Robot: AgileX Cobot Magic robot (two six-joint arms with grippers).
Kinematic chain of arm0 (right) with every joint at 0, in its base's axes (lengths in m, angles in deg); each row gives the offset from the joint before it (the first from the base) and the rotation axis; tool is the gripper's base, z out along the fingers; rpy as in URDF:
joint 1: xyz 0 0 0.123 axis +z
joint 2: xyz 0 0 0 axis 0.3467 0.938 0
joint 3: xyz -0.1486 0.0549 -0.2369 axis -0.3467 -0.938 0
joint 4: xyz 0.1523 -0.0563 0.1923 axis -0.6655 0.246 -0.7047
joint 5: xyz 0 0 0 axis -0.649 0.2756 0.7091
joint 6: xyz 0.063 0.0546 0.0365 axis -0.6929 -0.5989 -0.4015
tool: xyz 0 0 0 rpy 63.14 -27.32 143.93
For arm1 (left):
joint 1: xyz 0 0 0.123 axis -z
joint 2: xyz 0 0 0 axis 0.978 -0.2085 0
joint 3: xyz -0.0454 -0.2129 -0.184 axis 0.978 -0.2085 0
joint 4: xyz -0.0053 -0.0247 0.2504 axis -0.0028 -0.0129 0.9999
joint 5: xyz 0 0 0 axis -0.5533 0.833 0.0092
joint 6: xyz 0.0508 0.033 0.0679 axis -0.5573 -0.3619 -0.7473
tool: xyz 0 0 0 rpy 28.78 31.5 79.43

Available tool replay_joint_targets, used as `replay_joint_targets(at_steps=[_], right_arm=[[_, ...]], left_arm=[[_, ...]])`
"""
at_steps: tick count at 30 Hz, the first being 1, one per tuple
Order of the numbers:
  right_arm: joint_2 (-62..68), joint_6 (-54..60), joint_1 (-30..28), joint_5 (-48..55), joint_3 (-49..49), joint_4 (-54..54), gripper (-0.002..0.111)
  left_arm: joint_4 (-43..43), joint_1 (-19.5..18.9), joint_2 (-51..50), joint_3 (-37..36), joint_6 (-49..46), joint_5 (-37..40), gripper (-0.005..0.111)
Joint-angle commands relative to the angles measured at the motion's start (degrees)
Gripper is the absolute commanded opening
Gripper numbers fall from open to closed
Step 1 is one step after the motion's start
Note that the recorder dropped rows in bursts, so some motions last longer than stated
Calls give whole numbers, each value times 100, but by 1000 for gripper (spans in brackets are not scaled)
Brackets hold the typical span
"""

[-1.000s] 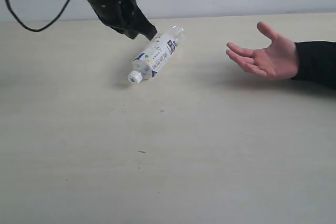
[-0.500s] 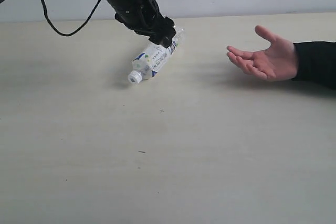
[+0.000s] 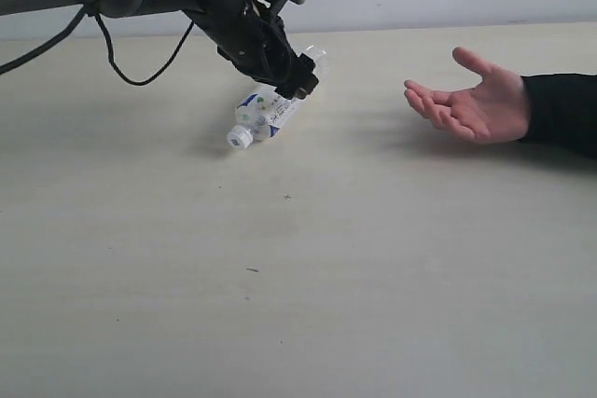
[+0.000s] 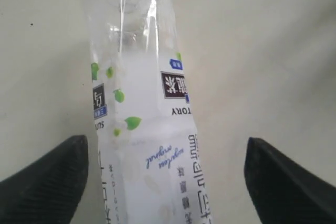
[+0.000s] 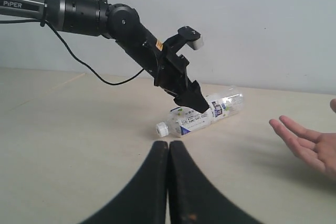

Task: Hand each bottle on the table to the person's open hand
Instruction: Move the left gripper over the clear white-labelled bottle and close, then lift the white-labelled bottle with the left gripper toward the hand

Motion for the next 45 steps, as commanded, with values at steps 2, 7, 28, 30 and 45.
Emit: replay_joint_targets(at_steps=[2, 7, 28, 30, 45], right_arm=[[-21, -2, 6, 1, 31, 0, 0], [-21, -2, 6, 1, 31, 0, 0], [-21, -2, 6, 1, 31, 0, 0], [-21, -2, 6, 1, 31, 0, 0], [-21, -2, 6, 1, 31, 0, 0]], left_arm=[[71, -17, -235, 43, 40, -211, 78], [71, -17, -311, 43, 67, -265, 78], [71, -17, -451, 43, 205, -249, 78], [71, -17, -464, 43, 203, -249, 78], [110, -17, -367, 43, 182, -250, 13]])
